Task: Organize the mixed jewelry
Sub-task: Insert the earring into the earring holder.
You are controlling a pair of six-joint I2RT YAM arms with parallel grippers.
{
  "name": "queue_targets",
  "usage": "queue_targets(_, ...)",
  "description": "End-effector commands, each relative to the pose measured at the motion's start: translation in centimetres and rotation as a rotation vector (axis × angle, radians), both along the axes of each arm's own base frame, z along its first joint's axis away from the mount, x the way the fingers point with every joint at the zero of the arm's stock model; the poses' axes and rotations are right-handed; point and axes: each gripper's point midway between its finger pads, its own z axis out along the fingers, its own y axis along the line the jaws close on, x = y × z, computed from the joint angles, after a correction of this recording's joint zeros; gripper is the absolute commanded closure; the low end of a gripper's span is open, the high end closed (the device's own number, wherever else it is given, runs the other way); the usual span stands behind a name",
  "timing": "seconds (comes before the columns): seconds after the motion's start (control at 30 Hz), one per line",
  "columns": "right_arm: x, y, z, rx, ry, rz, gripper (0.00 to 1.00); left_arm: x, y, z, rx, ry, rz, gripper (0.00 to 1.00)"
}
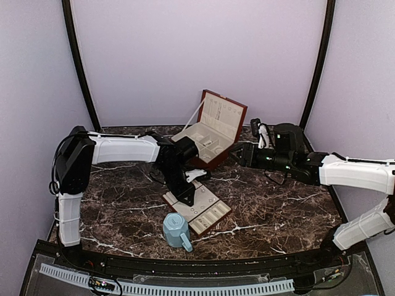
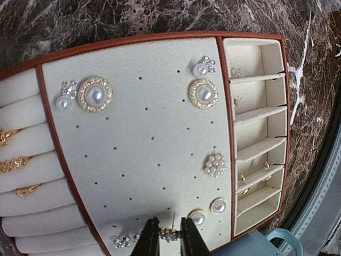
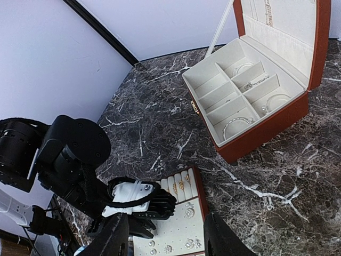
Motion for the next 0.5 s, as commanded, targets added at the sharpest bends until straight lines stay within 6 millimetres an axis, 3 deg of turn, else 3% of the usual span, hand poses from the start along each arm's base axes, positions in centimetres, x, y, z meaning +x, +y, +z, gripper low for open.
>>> queue_targets(0.0,0.17,-0.3,0.39,0.001,-0.021,-0.009,0.52,0.03,-0.05,0.48,0.009,-0.01,-0.021,0.96)
queue_targets(0.47,0.19,-0.3,0.19,-0.006,-0.018,-0.008,0.52,0.07,-0.28,0.44,0.005,-0.007,-0.022,0.96)
